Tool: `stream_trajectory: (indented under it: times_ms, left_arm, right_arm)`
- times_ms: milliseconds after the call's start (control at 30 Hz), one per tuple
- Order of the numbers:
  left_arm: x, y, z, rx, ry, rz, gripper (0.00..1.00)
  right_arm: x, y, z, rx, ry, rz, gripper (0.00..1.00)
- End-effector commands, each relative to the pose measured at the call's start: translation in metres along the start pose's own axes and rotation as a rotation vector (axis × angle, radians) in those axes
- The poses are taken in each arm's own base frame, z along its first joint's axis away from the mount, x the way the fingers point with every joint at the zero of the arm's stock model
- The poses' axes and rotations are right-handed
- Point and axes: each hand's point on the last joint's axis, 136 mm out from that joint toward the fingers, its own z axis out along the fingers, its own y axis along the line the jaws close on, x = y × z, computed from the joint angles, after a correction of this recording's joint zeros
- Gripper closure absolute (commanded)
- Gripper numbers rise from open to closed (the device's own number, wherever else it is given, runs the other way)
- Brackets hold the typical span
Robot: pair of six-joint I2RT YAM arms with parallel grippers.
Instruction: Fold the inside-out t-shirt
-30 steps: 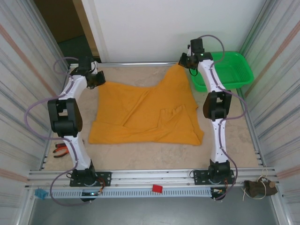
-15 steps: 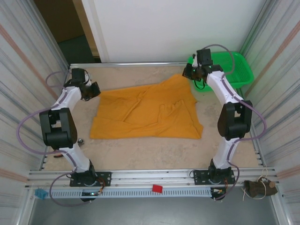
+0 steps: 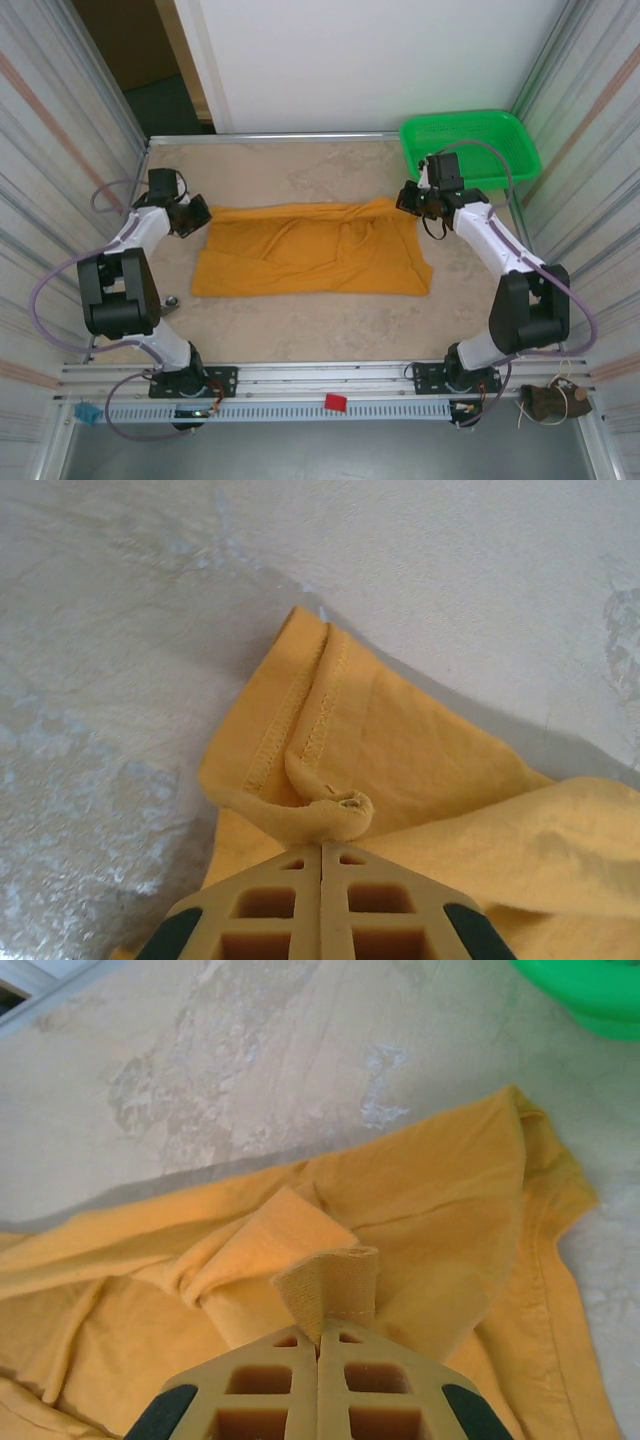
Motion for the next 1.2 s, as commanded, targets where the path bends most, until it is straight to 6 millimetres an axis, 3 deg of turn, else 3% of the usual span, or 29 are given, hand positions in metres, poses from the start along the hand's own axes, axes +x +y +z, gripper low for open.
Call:
stream_trajectory:
  times_ms: [0, 267, 533, 600, 667, 700, 867, 1000, 1167]
  left_arm:
    - [-0.010, -0.004, -0.019, 0.029, -0.072, -0.033, 1.00]
    - [0.006, 0.007, -0.022, 0.013, -0.067, -0.057, 1.00]
    - [0.039, 0.028, -0.005, -0.027, -0.002, -0.115, 1.00]
    - [0.047, 0.032, -0.003, -0.031, 0.014, -0.129, 0.89]
    - [0.052, 0.036, -0.007, -0.047, 0.015, -0.136, 0.74]
    - [0.052, 0.038, -0.011, -0.062, 0.003, -0.133, 0.69]
    - [0.036, 0.037, -0.042, -0.080, -0.126, -0.116, 0.62]
    - [0.024, 0.015, -0.039, -0.010, -0.120, -0.102, 0.61]
    - [0.020, -0.020, -0.005, 0.104, -0.012, -0.070, 0.61]
  right_arm:
    - [-0.006, 0.002, -0.021, 0.002, -0.074, 0.004, 1.00]
    - [0.019, -0.004, -0.044, 0.020, -0.086, -0.002, 1.00]
    - [0.084, -0.035, -0.021, 0.096, 0.021, 0.021, 1.00]
    - [0.097, -0.048, -0.017, 0.141, 0.044, 0.027, 1.00]
    - [0.100, -0.059, -0.021, 0.186, 0.050, 0.032, 0.77]
    - [0.097, -0.060, -0.025, 0.191, 0.040, 0.036, 0.74]
    - [0.067, -0.041, -0.039, 0.138, -0.005, 0.024, 0.71]
    - [0.059, -0.015, -0.012, 0.071, 0.069, -0.034, 0.65]
    - [0.072, 0.003, 0.048, 0.020, 0.211, -0.073, 0.58]
